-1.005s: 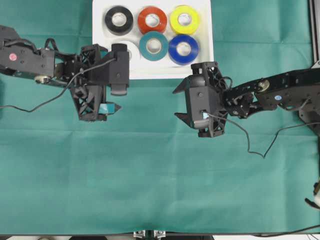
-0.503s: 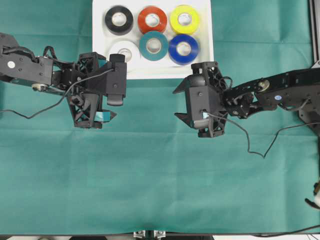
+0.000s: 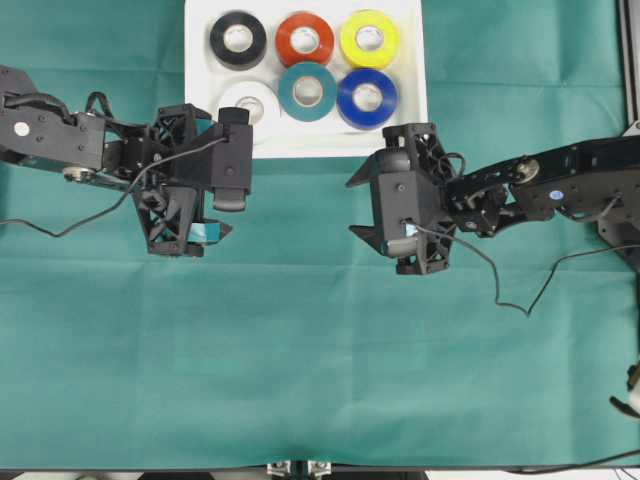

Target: Put the tape alternately from left to right into the white case.

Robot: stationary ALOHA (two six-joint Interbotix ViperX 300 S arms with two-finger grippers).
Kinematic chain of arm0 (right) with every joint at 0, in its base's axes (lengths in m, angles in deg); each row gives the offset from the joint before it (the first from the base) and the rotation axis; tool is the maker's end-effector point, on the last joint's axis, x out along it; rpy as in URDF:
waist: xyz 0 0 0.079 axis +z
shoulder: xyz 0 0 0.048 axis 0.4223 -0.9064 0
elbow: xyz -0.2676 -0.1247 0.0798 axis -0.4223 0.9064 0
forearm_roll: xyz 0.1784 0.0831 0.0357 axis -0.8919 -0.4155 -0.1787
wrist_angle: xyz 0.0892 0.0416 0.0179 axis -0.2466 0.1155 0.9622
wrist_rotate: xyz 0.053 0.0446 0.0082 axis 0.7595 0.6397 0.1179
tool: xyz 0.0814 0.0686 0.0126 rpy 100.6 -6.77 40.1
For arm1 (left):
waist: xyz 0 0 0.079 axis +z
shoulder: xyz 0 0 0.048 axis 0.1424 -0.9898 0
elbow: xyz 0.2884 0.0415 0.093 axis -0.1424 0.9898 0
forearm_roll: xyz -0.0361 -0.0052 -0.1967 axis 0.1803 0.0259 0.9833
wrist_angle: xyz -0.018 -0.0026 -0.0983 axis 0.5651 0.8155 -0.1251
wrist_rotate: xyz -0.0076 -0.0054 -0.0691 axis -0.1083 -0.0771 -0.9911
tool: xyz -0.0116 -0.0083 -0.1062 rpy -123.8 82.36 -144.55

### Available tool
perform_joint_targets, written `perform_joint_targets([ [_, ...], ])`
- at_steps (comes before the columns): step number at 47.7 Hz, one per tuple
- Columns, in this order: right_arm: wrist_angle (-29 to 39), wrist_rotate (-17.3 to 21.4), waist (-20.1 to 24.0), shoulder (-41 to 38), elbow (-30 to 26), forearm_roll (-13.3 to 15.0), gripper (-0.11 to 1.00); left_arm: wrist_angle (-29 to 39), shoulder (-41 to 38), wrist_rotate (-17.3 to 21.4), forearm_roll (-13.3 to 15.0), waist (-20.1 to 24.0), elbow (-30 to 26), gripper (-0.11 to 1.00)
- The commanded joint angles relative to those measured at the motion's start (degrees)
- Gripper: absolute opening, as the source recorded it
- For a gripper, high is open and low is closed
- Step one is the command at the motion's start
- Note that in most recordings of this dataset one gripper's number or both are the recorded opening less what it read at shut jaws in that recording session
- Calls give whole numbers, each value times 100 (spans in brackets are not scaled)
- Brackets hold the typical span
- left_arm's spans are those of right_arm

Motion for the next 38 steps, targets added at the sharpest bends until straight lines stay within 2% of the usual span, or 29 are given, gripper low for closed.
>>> perform_joint_targets([
  [1, 26, 0, 18, 246, -35, 0, 74, -26, 237, 9, 18, -18, -9, 70],
  [23, 53, 0, 18, 729, 123, -9, 74, -35, 888, 9, 18, -35, 466, 70],
  [38, 149, -9, 9, 1169, 422, 26, 74, -237, 1204, 35, 18, -35, 686, 70],
])
